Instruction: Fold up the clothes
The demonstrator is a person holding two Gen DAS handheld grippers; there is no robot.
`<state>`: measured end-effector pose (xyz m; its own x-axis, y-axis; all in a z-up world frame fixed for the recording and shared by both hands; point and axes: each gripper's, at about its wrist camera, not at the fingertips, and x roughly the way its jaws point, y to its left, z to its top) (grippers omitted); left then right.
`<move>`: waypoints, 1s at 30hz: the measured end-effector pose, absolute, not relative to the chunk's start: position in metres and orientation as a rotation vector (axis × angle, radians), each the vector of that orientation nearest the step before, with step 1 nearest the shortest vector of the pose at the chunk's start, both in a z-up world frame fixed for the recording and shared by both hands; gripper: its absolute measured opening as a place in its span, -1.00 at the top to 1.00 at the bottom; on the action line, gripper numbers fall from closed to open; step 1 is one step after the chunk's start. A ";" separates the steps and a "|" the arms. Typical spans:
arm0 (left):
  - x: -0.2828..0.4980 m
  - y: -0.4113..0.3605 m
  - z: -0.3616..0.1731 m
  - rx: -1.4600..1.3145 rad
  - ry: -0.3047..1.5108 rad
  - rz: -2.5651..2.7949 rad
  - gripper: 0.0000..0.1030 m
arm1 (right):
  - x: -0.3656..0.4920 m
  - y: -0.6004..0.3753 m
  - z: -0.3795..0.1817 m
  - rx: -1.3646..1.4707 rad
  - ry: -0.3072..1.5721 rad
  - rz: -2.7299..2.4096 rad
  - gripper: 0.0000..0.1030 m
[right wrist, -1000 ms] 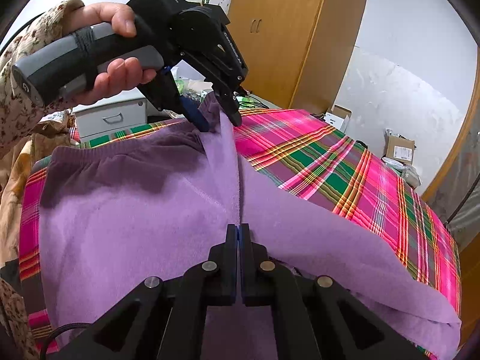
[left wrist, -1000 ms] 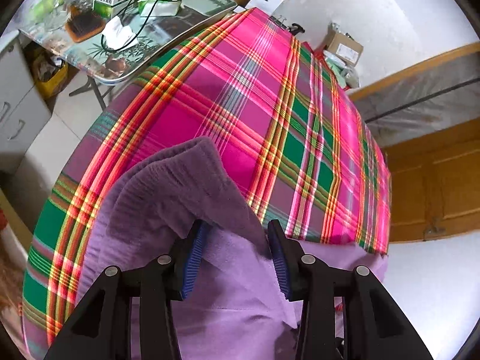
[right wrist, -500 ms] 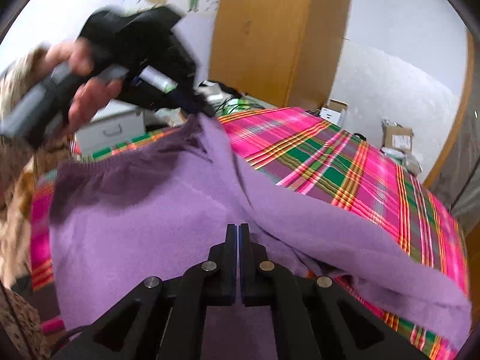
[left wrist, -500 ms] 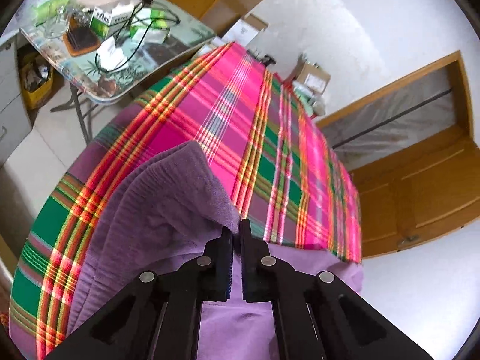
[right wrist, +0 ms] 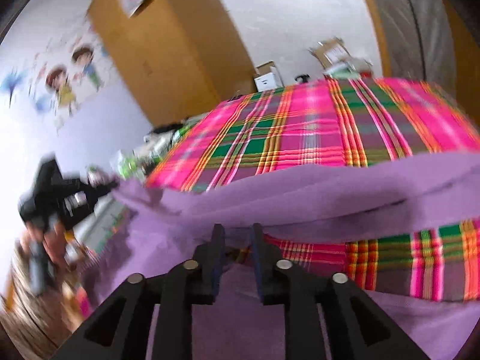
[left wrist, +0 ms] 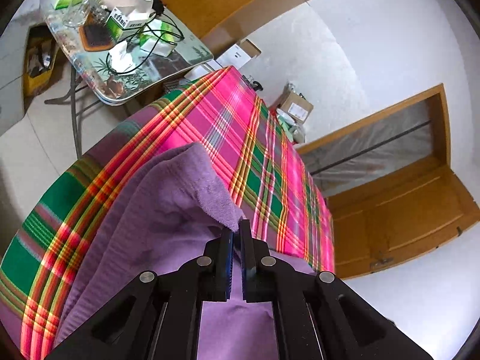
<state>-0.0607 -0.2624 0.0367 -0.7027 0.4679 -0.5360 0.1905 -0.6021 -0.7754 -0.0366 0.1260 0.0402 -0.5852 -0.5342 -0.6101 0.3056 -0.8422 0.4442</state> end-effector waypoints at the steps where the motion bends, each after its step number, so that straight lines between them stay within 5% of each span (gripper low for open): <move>1: -0.059 -0.263 0.036 -1.116 -1.314 2.419 0.93 | -0.041 0.132 0.039 1.076 -0.470 -2.386 0.41; 9: -0.051 -0.264 0.021 -1.134 -1.340 2.396 0.93 | -0.073 0.154 0.018 1.245 -0.782 -2.348 0.23; 19: -0.051 -0.269 0.012 -1.150 -1.363 2.390 0.93 | -0.090 0.175 -0.001 1.285 -1.034 -2.368 0.24; 25: -0.051 -0.273 0.009 -1.153 -1.380 2.389 0.93 | -0.095 0.178 -0.001 1.265 -0.998 -2.427 0.92; 30: -0.050 -0.273 0.014 -1.136 -1.376 2.389 0.93 | -0.088 0.173 0.017 1.151 -0.909 -2.478 0.95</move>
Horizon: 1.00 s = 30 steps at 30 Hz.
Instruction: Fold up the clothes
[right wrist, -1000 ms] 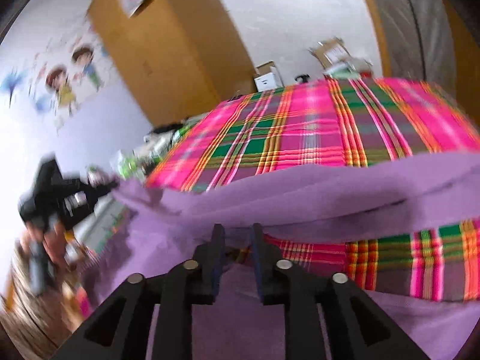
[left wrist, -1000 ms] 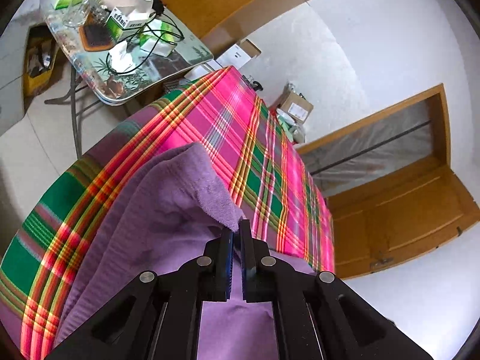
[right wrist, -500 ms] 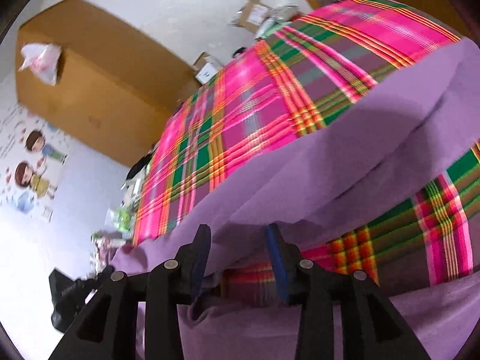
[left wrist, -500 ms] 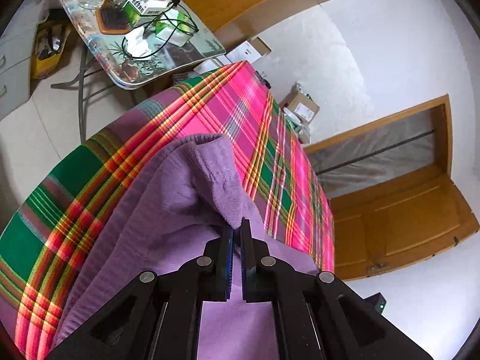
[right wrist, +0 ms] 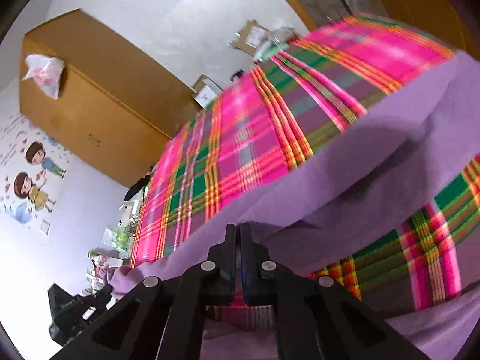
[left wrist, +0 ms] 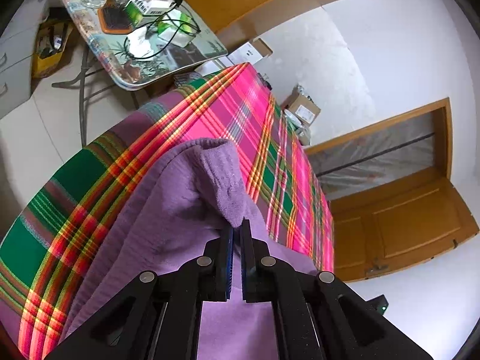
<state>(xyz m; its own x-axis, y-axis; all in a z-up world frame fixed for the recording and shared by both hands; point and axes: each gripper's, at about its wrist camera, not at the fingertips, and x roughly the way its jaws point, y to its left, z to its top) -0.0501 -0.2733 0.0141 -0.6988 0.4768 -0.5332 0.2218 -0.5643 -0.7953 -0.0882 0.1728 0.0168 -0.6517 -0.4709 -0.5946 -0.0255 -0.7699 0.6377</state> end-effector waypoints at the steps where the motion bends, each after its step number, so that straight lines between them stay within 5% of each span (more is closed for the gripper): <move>1: -0.049 -0.273 0.016 -1.127 -1.377 2.390 0.93 | -0.086 0.174 0.019 1.137 -0.917 -2.477 0.96; 24: -0.015 -0.284 0.042 -0.984 -1.386 2.410 0.94 | -0.016 0.164 0.090 0.874 -0.683 -2.549 1.00; 30: -0.016 -0.282 0.026 -1.074 -1.407 2.379 0.95 | -0.024 0.166 0.062 1.028 -0.723 -2.488 0.96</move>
